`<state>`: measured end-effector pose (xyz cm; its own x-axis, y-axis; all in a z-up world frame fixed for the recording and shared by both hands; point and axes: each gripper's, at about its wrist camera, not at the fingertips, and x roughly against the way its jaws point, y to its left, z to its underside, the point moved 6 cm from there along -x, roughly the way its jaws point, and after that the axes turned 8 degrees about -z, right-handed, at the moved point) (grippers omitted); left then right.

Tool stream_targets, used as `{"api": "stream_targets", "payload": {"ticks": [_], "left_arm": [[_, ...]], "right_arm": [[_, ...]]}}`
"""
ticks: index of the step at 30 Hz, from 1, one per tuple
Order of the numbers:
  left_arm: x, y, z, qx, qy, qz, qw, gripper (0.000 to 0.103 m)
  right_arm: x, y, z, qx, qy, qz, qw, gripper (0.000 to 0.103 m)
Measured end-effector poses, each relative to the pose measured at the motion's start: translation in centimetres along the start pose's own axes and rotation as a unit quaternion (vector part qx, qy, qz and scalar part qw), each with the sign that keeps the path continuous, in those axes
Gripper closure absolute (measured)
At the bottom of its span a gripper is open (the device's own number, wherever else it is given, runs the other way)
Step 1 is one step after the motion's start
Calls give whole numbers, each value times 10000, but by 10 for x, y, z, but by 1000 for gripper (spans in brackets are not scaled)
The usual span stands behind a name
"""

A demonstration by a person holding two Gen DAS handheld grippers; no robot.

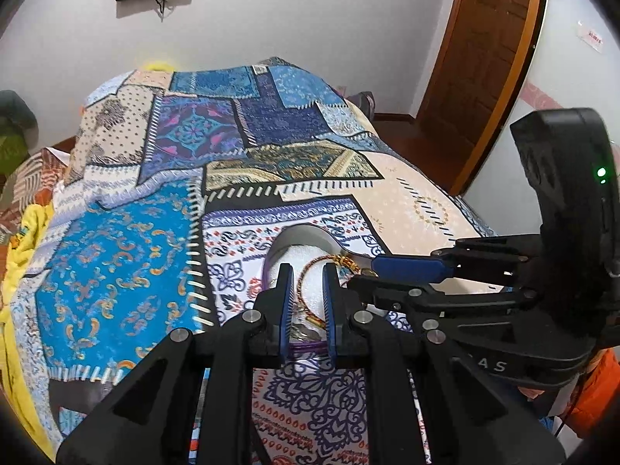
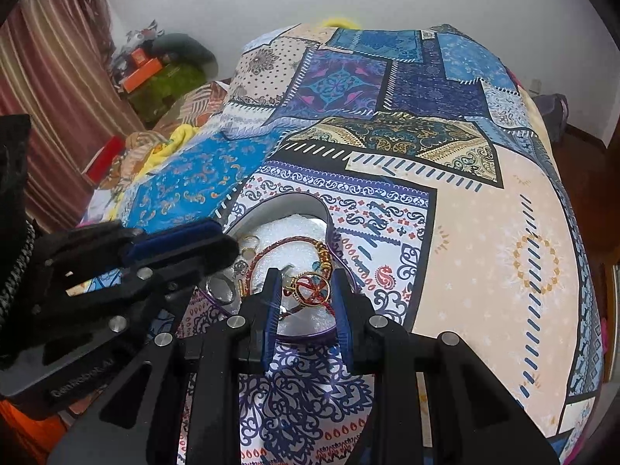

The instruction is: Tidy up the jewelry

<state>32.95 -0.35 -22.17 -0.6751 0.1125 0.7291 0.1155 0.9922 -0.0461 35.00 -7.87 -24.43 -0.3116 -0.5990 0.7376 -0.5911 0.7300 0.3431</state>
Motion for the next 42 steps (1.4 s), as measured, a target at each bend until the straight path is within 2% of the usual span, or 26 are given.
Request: {"api": "stream_targets", "payload": {"ticks": [10,16,22,29,31,34,38,39,41,42], "left_arm": [[17,13,-2,131,-113,-139,9998,91],[38,14,-4,158,-254,-202,9993,91],[79,11,-13,171,-608,-269,9976,91],[158,2,-26,157,-1364,-396,9897,91],[188,-2,-29,152,-1682,-466,9845,88],[227,-8,-29,183,-2109,-489,9761,77],[277,-16,-22,249,-2636,-493,9631,68],[288,-17,-19,258,-2754,-511,9596,66],[304,-20,-14,275,-2956,-567,9532,59],[312,-21,-11,291,-3053,-610,9499,56]], "right_arm": [[0,12,-5,309,59,201,9993,79],[14,18,-7,257,0,259,9993,73],[56,36,-13,317,-413,399,9978,73],[135,74,-20,486,-1356,579,9879,73],[164,89,-19,553,-1738,610,9813,73],[209,114,-15,707,-2330,699,9674,73],[261,148,0,931,-3068,861,9433,72],[269,154,4,972,-3207,902,9379,69],[284,164,14,1028,-3501,1041,9252,48],[290,168,18,1040,-3632,1130,9190,43]]}}
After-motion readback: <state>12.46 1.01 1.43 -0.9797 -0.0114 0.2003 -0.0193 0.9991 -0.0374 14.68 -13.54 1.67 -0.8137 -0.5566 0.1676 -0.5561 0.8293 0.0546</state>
